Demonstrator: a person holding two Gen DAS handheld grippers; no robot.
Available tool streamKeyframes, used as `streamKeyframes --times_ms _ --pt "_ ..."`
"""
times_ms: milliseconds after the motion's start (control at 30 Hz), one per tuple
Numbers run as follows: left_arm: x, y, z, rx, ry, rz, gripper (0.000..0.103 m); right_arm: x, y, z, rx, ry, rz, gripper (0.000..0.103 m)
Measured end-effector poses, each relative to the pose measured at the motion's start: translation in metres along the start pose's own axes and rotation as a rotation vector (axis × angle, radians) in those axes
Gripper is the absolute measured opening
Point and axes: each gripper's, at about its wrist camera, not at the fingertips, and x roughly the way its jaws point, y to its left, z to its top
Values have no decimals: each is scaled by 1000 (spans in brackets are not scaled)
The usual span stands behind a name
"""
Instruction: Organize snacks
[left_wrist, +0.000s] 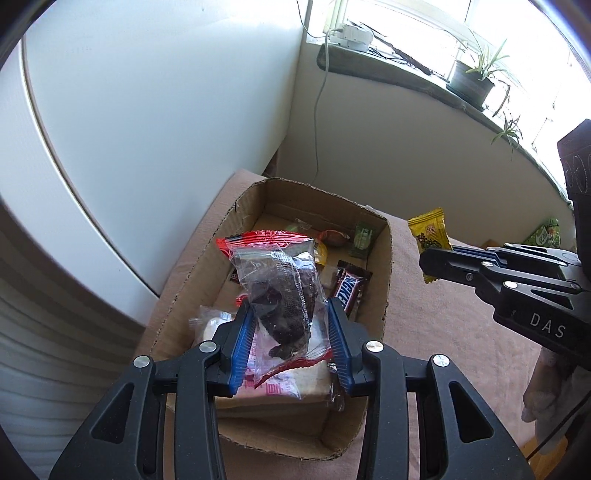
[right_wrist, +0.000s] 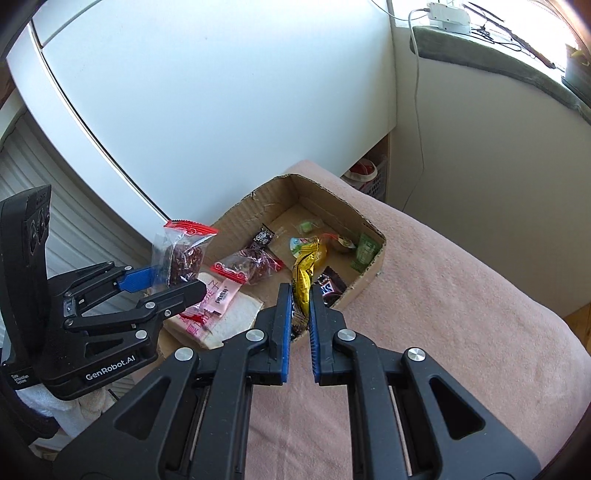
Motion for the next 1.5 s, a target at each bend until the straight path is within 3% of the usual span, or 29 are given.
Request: streamKeyframes --times_ms 467,500,600,633,733,833,1067,1500 --pt "-24 9 -1 -14 -57 32 42 1 22 15 -22 -26 19 15" --pt "-28 9 -2 -15 -62 33 42 -2 23 13 -28 -28 16 17" --pt "-39 8 -6 -20 -78 41 43 -15 29 7 -56 -46 -6 39" --pt "-43 8 -7 -21 -85 43 48 -19 30 5 -63 -55 -9 45" --pt "-58 6 -11 -19 -108 55 55 -33 30 -3 -65 -71 -17 51" --pt "-71 6 -15 -18 -126 73 64 -45 28 -11 -58 -90 -42 63" --pt "-88 4 -24 -37 -137 125 69 -74 21 -32 -34 -129 -108 82" --pt "-103 -9 -39 -54 -134 164 75 -104 -4 -70 61 -151 -225 85"
